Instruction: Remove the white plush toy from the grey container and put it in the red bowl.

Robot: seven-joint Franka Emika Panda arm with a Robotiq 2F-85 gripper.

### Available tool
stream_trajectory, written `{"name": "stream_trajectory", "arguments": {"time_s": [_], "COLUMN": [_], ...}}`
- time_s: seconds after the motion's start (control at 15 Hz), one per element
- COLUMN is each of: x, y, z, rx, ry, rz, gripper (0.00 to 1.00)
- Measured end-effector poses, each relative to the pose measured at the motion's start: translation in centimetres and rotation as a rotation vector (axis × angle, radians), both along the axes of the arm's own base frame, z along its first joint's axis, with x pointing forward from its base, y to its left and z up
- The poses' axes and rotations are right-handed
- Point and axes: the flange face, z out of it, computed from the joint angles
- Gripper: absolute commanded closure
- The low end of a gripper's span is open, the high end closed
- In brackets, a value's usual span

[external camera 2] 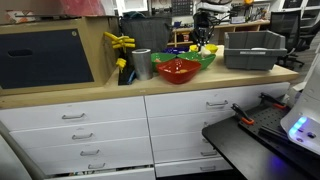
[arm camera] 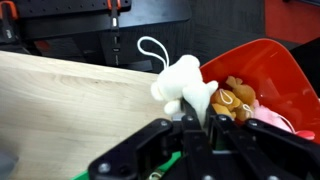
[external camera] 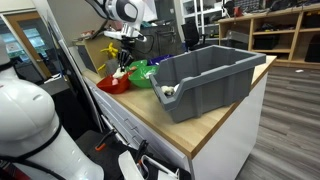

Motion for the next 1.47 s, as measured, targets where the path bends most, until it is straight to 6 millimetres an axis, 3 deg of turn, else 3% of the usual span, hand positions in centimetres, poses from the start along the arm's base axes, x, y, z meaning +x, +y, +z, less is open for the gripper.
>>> {"name": "stream_trajectory", "arguments": {"time_s": [0.47, 1.27, 1.33, 1.47], "x": [-0.1, 0.1, 0.1, -0.1], "y": [4.0, 7.1, 7.6, 8.4], "z": [-1.4, -2.7, -2.7, -2.8], "rx": [0.067, 0.092, 0.09, 0.087], "ry": [-0.09, -0.232, -0.247, -0.279], "rz": [-0.042, -0.097, -0.09, -0.056], "gripper": [0.97, 0.97, 0.64, 0.56]}}
